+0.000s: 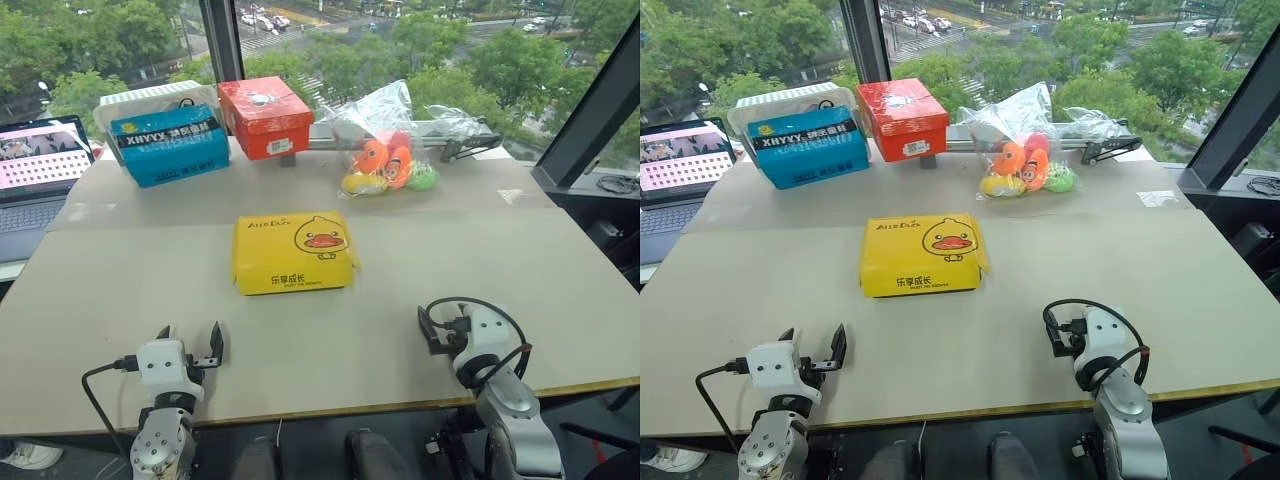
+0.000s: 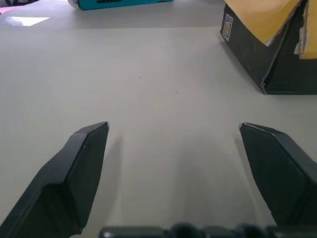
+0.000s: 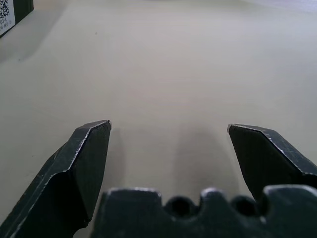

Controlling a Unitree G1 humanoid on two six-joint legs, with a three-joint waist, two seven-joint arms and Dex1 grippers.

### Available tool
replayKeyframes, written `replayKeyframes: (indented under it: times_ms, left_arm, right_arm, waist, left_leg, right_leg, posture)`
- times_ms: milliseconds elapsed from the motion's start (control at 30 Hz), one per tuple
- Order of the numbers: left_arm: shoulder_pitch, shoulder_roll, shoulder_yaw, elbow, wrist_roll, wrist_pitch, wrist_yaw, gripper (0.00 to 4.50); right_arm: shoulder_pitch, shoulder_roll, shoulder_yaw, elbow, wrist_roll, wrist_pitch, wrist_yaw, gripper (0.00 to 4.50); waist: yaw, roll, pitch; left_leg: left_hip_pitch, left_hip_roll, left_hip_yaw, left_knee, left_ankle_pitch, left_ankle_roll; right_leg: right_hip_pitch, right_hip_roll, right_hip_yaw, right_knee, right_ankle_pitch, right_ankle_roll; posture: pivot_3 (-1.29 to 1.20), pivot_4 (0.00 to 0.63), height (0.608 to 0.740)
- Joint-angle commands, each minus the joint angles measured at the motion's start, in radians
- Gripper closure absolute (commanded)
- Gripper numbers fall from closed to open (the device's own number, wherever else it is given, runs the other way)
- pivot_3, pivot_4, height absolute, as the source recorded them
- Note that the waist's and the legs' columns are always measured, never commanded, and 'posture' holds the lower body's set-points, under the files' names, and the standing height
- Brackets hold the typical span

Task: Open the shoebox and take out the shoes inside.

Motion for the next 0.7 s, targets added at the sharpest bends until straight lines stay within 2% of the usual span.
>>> replayKeyframes:
  times_ms: [33, 167, 267, 433, 533, 567, 633, 700]
  left_arm:
    - [-0.007, 0.023, 0.019, 0.008, 0.008, 0.005, 0.009, 0.0]
    - [-0.085, 0.124, 0.141, 0.06, 0.0, -0.039, 0.02, 0.0]
    - [-0.231, 0.282, 0.241, 0.196, -0.068, 0.003, -0.047, 0.0]
    - [-0.372, 0.419, 0.212, 0.326, -0.169, 0.033, -0.26, 0.0]
    - [-0.449, 0.487, 0.171, 0.398, -0.149, 0.005, -0.349, 0.0]
    - [-0.478, 0.507, 0.154, 0.427, -0.145, -0.001, -0.382, 0.26]
    - [-0.526, 0.535, 0.124, 0.483, -0.142, -0.008, -0.436, 0.68]
    - [-0.569, 0.563, 0.1, 0.544, -0.113, -0.054, -0.463, 1.42]
  right_arm:
    - [0.005, -0.007, -0.009, -0.045, -0.007, -0.006, -0.008, 0.03]
    - [-0.035, -0.058, -0.013, -0.017, -0.006, -0.025, 0.045, 0.03]
    - [-0.198, -0.187, -0.095, 0.117, 0.031, -0.03, 0.11, 0.03]
    - [-0.4, -0.285, -0.093, 0.333, 0.032, -0.054, 0.195, 0.03]
    - [-0.507, -0.314, -0.036, 0.458, 0.022, -0.067, 0.298, 0.03]
    - [-0.542, -0.322, -0.013, 0.501, 0.016, -0.069, 0.336, 0.01]
    - [-0.595, -0.333, 0.024, 0.573, -0.005, -0.1, 0.383, 0.54]
    - [-0.643, -0.33, 0.041, 0.642, -0.01, -0.116, 0.409, 1.1]
  waist:
    - [0.0, 0.0, 0.0]
    - [-0.002, 0.0, 0.0]
    - [-0.005, -0.001, 0.001]
    - [0.0, -0.002, 0.001]
    - [0.0, -0.002, 0.001]
    - [0.0, -0.002, 0.001]
    - [0.0, -0.002, 0.001]
    - [-0.002, -0.002, 0.001]
  left_leg:
    - [0.0, 0.0, 0.0, 0.0, 0.0, 0.0]
    - [0.0, 0.0, -0.001, 0.0, 0.0, 0.0]
    - [0.001, 0.0, -0.001, 0.0, 0.0, 0.0]
    - [0.003, -0.001, 0.0, 0.0, 0.002, 0.003]
    - [0.0, -0.001, -0.001, -0.002, 0.005, 0.009]
    - [-0.001, 0.0, -0.001, -0.004, 0.004, 0.01]
    - [-0.002, 0.0, -0.001, -0.004, 0.004, 0.01]
    - [-0.003, 0.0, -0.001, -0.005, 0.004, 0.01]
  right_leg:
    - [0.0, 0.0, 0.0, 0.0, 0.0, 0.0]
    - [-0.001, 0.001, -0.001, 0.0, 0.0, 0.0]
    - [0.0, 0.001, -0.001, 0.0, 0.0, 0.0]
    - [0.003, 0.001, -0.001, -0.001, 0.0, 0.0]
    - [0.001, 0.002, -0.001, -0.001, 0.0, 0.001]
    - [0.0, 0.002, -0.001, -0.001, 0.002, 0.004]
    - [-0.002, 0.003, -0.001, 0.0, 0.003, 0.006]
    - [-0.002, 0.003, -0.001, 0.0, 0.003, 0.006]
  posture:
    - [0.0, 0.15, 0.74]
    - [0.0, 0.15, 0.74]
    - [0.0, 0.15, 0.74]
    - [0.0, 0.15, 0.74]
    - [0.0, 0.15, 0.74]
    - [0.0, 0.15, 0.74]
    - [0.0, 0.15, 0.74]
    - [0.0, 0.15, 0.74]
